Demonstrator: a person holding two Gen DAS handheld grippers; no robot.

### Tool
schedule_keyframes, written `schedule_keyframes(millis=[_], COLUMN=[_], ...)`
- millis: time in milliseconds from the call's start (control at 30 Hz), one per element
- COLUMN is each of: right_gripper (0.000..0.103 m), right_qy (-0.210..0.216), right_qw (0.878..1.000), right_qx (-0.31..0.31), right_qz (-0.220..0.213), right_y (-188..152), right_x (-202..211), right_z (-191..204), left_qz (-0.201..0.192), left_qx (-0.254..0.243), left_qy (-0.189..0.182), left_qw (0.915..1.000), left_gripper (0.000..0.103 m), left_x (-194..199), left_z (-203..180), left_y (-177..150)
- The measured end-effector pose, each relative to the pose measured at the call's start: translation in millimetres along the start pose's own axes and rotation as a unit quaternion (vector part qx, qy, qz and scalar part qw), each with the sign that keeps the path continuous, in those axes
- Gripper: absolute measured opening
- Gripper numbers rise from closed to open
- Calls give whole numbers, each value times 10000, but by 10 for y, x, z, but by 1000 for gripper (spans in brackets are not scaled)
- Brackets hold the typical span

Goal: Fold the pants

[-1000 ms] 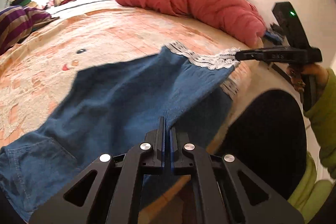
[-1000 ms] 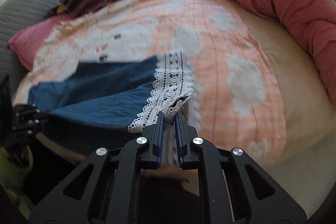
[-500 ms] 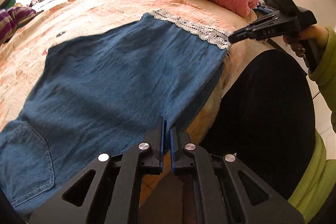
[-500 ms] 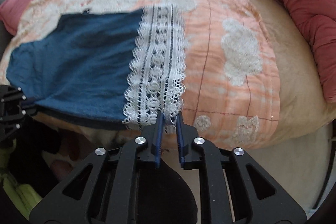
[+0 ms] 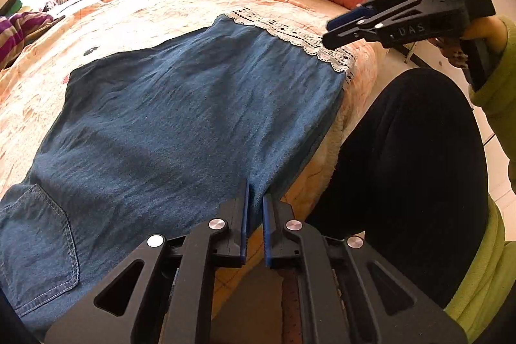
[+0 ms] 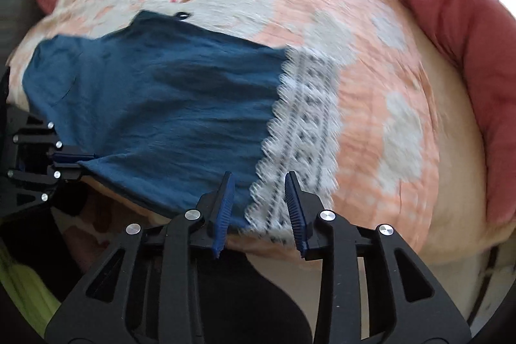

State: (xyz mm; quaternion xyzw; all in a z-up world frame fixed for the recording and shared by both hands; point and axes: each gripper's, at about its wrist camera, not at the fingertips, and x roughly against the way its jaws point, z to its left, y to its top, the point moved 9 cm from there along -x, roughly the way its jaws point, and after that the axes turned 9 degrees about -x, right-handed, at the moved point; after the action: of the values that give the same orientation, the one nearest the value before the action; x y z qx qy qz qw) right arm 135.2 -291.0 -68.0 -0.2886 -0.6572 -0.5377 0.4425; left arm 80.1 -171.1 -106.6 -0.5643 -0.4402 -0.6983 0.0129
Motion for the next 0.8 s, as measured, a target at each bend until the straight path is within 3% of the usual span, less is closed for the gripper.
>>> schedule_keyframes(millis=[33,67,233,300,367,467,500,600,800], right_gripper=[41,43,43,43,38,16,2,1,3], right_qy=[37,15,-129,-184,-199,-253,-212,4,258], right_qw=[9993,9981,9797,9735,9675,9579,9557,9509,9498], right_qx=[343,595,1998,2275,2493,2764,2816,2857,2791], right_qz=[-130,-183,-34,146,385,729,834,1189,1389], right_y=[-5,-36,-288,-323,-333,-354,-372,-451,-514], right_x=[51,94,148,73,-44,-243,-298,-395,-390], right_z=[91,134,451,517,592,650,668,701,669], left_qz=[-15,-45,-163,-241,-280,-257,-244,-206,72], left_qx=[5,7,116,188,219,207,189,149,181], left_qy=[-5,-7,0,6,7,-27,-39,-110,-286], left_qw=[10000,10000,9998,9995,9994,9995,9995,9996,9994], left_gripper=[6,7,8,8,8,8,8,8,8], left_x=[6,14,41,78,99,91,87,83,-33], left_z=[1,6,64,94,108,102,94,77,87], left_y=[-4,-5,29,48,61,61,60,48,-31])
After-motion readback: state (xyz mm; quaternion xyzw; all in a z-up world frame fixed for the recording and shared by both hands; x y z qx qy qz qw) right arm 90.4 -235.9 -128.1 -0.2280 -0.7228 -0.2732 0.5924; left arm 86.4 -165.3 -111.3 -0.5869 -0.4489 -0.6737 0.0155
